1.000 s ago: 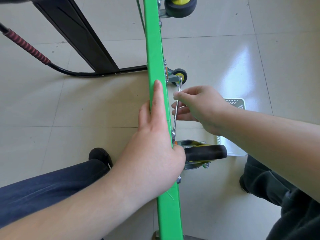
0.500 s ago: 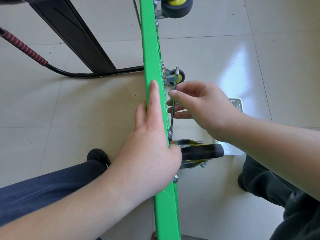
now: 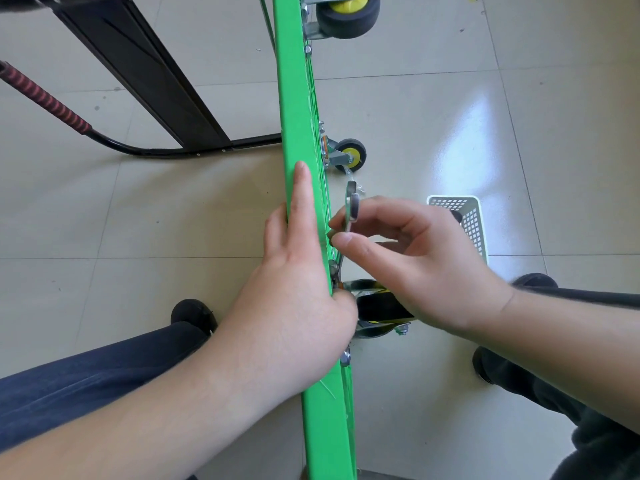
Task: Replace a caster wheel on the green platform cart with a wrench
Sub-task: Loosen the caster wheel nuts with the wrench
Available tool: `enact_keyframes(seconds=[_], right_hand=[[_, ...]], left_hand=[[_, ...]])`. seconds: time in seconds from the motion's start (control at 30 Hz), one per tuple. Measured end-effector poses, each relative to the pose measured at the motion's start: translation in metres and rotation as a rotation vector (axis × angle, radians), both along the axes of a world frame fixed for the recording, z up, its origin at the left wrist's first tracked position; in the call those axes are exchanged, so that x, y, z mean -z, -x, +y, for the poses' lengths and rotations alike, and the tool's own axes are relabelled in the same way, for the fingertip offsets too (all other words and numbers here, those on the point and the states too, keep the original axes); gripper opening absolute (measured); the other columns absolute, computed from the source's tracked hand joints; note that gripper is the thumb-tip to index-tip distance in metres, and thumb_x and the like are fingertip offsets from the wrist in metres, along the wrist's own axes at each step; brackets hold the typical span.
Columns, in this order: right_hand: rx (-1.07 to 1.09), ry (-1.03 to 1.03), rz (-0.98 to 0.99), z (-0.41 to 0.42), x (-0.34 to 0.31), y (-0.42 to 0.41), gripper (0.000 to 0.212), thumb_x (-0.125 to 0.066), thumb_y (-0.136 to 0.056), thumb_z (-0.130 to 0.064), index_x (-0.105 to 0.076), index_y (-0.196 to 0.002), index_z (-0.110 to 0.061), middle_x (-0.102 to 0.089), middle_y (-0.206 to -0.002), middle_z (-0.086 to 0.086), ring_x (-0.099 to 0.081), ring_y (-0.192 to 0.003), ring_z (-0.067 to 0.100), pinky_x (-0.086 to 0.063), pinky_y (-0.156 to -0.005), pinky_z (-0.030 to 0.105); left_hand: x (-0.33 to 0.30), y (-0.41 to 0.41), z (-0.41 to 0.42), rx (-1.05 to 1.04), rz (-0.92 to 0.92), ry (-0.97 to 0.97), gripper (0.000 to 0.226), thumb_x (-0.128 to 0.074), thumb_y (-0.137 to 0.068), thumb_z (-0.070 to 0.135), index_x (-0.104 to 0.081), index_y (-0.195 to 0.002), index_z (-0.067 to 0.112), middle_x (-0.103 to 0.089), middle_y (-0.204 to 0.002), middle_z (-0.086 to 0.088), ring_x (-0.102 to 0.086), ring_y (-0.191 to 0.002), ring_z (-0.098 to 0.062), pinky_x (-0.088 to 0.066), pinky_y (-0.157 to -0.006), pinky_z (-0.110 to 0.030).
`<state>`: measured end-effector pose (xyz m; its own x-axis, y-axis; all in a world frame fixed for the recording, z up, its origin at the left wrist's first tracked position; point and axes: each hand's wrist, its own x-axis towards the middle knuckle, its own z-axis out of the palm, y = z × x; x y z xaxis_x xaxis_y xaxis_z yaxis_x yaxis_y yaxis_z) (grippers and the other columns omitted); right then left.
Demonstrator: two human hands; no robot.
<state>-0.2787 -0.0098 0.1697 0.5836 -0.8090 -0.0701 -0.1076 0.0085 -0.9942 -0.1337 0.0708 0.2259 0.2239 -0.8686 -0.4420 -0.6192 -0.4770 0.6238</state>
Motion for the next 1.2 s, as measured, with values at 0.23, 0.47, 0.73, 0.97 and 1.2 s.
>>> enact_keyframes(seconds=[0.23,0.47,0.73,0.97,1.2], right_hand=[[0.063,-0.017,-0.007,-0.022,-0.005,-0.011,0.009,-0.072,-0.096,-0.018,-0.073,-0.102,-0.012,-0.076,-0.091,0.011,-0.075,-0.095,0.026,-0.061,-0.089,0.048],[0.278,-0.283,0.058,-0.056,0.0,-0.021,0.01,-0.068,-0.099,-0.019,-0.072,-0.095,-0.011,-0.073,-0.087,0.011,-0.072,-0.079,0.024,-0.064,-0.076,0.036],[0.307,-0.436,0.166,-0.065,0.021,-0.032,0.021,-0.068,-0.099,-0.023,-0.07,-0.1,-0.002,-0.072,-0.092,0.022,-0.073,-0.068,0.024,-0.064,-0.072,0.037],[0.263,-0.484,0.186,-0.061,0.025,-0.04,0.018,-0.067,-0.1,-0.021,-0.069,-0.099,-0.004,-0.072,-0.093,0.018,-0.072,-0.07,0.024,-0.064,-0.071,0.036],[0.221,-0.469,0.182,-0.055,0.024,-0.043,0.015,-0.066,-0.1,-0.019,-0.07,-0.094,-0.006,-0.073,-0.091,0.017,-0.07,-0.074,0.026,-0.063,-0.07,0.035]], left_hand=[[0.001,-0.001,0.0,0.019,-0.016,-0.017,0.12,-0.061,-0.089,0.015,0.035,-0.144,0.062,0.0,-0.156,0.037,-0.063,-0.089,-0.011,-0.051,-0.061,-0.018],[-0.002,0.001,-0.002,0.017,-0.025,-0.024,0.12,-0.062,-0.09,0.018,0.036,-0.144,0.062,-0.001,-0.16,0.033,-0.067,-0.1,-0.021,-0.059,-0.078,-0.042],[-0.001,0.0,-0.001,0.026,-0.012,-0.014,0.119,-0.062,-0.09,0.017,0.035,-0.143,0.062,-0.004,-0.159,0.031,-0.067,-0.098,-0.019,-0.059,-0.079,-0.042],[-0.001,0.0,0.0,0.034,-0.008,-0.004,0.118,-0.061,-0.091,0.017,0.035,-0.144,0.062,-0.005,-0.157,0.031,-0.065,-0.101,-0.018,-0.058,-0.079,-0.04],[-0.001,-0.001,0.0,0.048,-0.035,-0.012,0.118,-0.06,-0.09,0.016,0.036,-0.144,0.062,-0.005,-0.156,0.033,-0.066,-0.079,-0.015,-0.054,-0.063,-0.035]])
